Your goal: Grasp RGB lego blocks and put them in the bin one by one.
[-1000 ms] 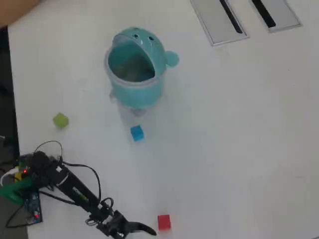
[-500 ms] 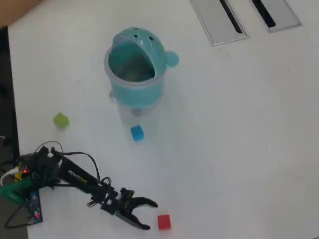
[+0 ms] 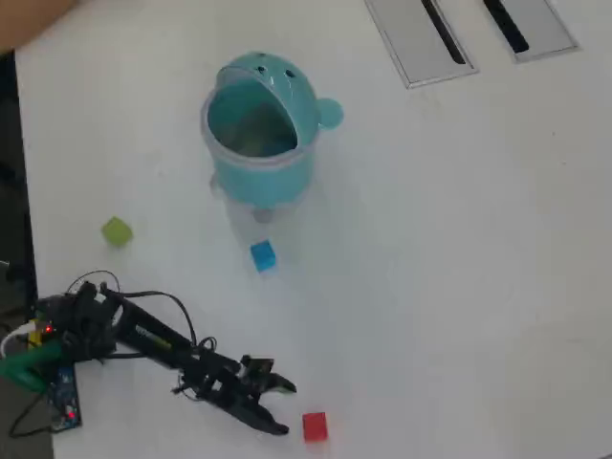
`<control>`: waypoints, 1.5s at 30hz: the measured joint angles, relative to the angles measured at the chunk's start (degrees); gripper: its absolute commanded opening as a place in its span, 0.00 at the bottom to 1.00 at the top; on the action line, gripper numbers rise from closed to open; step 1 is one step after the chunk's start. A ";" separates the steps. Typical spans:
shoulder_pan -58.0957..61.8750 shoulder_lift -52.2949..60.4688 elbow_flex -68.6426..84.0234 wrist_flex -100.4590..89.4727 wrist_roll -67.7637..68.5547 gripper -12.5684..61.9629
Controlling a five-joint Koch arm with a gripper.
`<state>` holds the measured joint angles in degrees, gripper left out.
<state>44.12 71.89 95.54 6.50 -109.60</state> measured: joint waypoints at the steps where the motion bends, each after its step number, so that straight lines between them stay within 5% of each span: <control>1: 0.00 -0.79 -1.76 0.79 -0.35 0.63; 17: 1.58 -13.62 -32.26 30.15 -3.43 0.65; 26: 0.62 -37.62 -89.91 66.53 -8.70 0.65; 45: 0.62 -41.31 -89.74 73.74 -13.54 0.65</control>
<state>44.74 30.59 5.80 80.24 -123.13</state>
